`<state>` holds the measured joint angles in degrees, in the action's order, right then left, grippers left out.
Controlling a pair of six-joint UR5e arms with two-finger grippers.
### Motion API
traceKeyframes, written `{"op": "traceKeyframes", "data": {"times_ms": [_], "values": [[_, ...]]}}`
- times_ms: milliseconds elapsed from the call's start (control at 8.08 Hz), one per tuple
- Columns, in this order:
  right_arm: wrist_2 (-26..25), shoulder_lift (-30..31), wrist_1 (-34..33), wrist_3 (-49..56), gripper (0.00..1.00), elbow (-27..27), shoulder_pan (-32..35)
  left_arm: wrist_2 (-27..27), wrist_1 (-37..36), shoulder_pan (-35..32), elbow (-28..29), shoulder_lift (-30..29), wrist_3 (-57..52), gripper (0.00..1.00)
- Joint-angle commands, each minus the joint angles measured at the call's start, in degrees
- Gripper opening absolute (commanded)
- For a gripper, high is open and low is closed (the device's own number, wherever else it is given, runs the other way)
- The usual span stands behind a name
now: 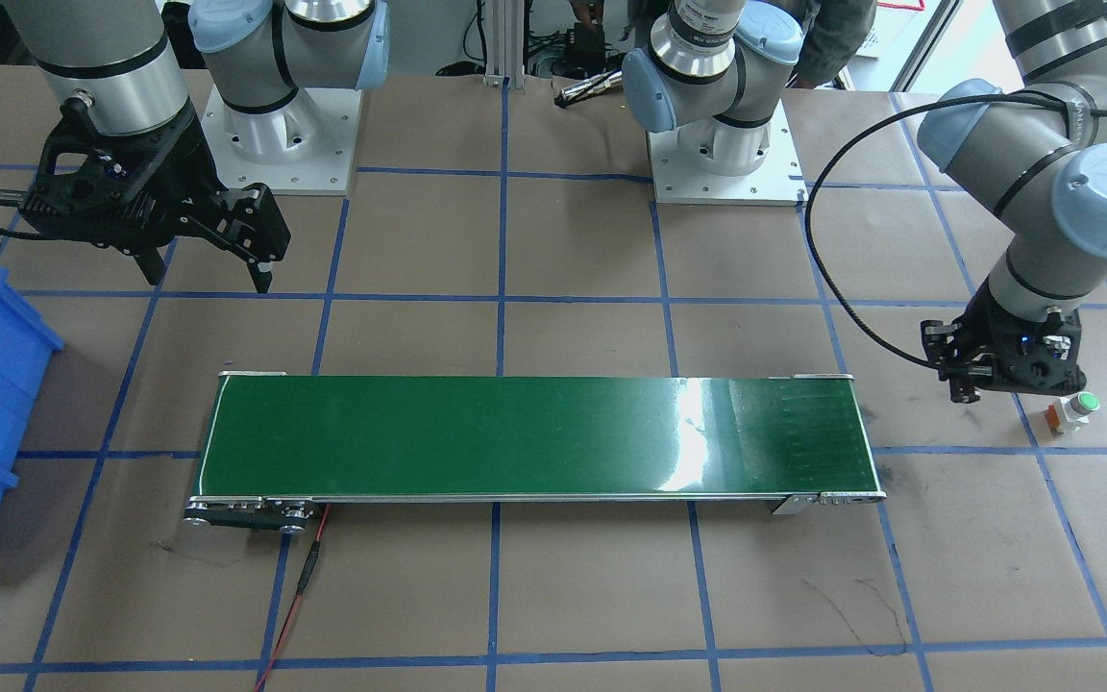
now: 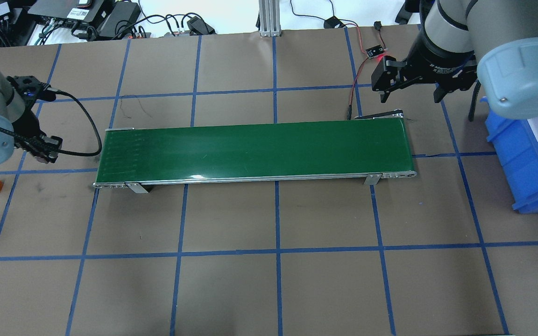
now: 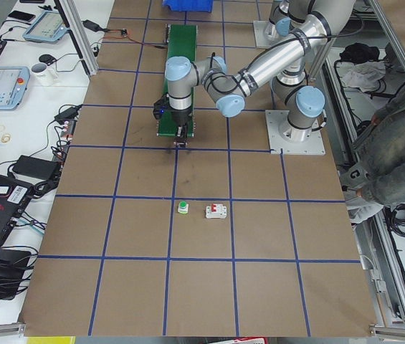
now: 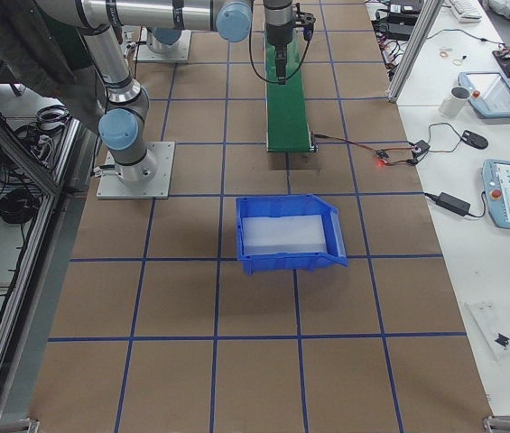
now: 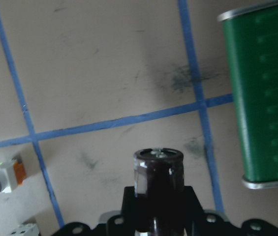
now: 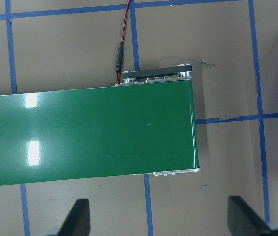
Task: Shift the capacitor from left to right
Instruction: 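Carry the capacitor with the left gripper over the conveyor's near end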
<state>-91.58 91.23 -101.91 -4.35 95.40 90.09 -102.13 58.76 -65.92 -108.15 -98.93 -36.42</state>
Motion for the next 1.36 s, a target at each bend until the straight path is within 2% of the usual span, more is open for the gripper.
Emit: {"op": "traceKeyframes", "data": {"times_ms": [0, 248, 495, 866, 1238], "values": [[0.00, 0.00, -0.04, 0.13, 1.00, 0.05, 0.00, 7.18, 0.56, -6.23, 0.05, -0.48, -1.47, 0.03], [0.00, 0.00, 0.05, 0.13, 1.00, 0.23, 0.00, 10.19, 1.44, -8.43, -0.04, -0.91, 5.53, 0.04], [-0.09, 0.00, 0.05, 0.31, 1.00, 0.23, 0.00, 10.72, 1.09, -10.54, -0.04, -2.75, 11.26, 0.04], [-0.09, 0.00, 0.05, 0.22, 1.00, 0.23, 0.00, 10.64, -3.10, -11.16, -0.04, -6.18, 13.21, 0.06], [-0.18, 0.00, 0.05, 0.31, 1.00, 0.23, 0.00, 9.94, -3.39, -11.16, -0.04, -7.15, 14.09, 0.07]]}}
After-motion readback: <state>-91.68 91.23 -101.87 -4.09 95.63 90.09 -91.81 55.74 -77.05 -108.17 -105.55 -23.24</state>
